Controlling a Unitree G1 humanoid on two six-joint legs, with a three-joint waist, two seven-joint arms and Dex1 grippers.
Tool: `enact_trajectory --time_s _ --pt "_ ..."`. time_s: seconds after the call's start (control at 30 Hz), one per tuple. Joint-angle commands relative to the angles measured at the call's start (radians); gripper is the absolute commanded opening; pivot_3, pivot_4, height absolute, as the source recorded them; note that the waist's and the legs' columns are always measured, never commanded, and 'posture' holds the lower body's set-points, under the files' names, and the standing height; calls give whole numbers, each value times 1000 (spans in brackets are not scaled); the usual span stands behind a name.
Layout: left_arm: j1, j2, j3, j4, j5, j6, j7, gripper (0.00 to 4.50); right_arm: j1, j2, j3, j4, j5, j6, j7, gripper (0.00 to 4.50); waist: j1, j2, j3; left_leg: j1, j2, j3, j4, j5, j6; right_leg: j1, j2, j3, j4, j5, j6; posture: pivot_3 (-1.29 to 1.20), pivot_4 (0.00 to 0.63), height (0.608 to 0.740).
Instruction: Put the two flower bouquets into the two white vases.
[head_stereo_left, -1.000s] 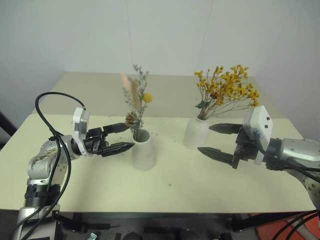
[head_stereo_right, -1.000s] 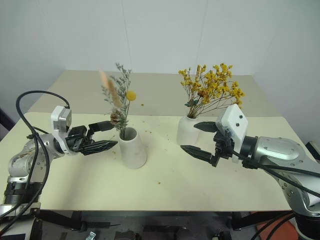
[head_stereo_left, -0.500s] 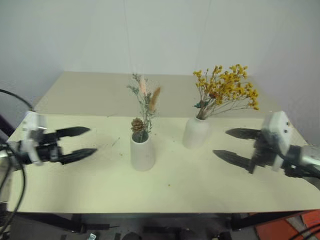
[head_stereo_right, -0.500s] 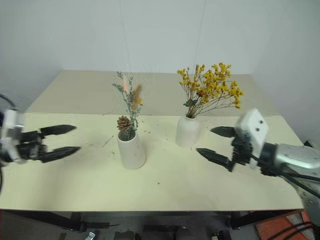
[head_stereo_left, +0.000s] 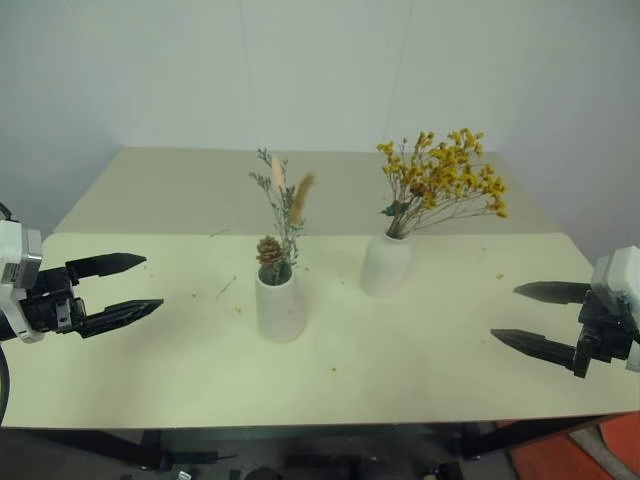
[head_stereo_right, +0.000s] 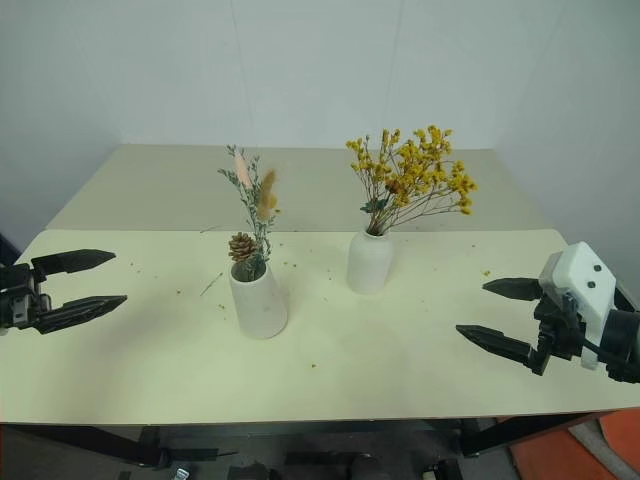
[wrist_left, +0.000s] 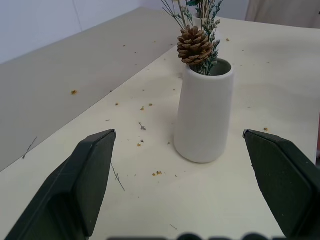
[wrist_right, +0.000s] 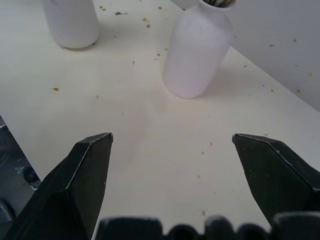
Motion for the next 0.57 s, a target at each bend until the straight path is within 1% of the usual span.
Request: enact_trajectory --time_s 0.03,0.37,0.57 --pt "-20 14 2 -31 -34 21 7 4467 5 -4 -65 -28 8 -9 5 4500 0 0 0 0 0 0 0 0 0 0 0 0 0 0 0 0 150 740" --pt "-47 27 -31 -35 -56 57 0 4467 49 7 -109 -76 23 17 1 4500 0 0 0 0 0 0 0 0 0 0 0 0 0 0 0 0 150 740" --pt "-77 43 -65 -15 -60 77 -28 4467 13 8 -86 -65 23 13 -26 4500 -1 0 0 0 0 0 0 0 0 0 0 0 0 0 0 0 150 740"
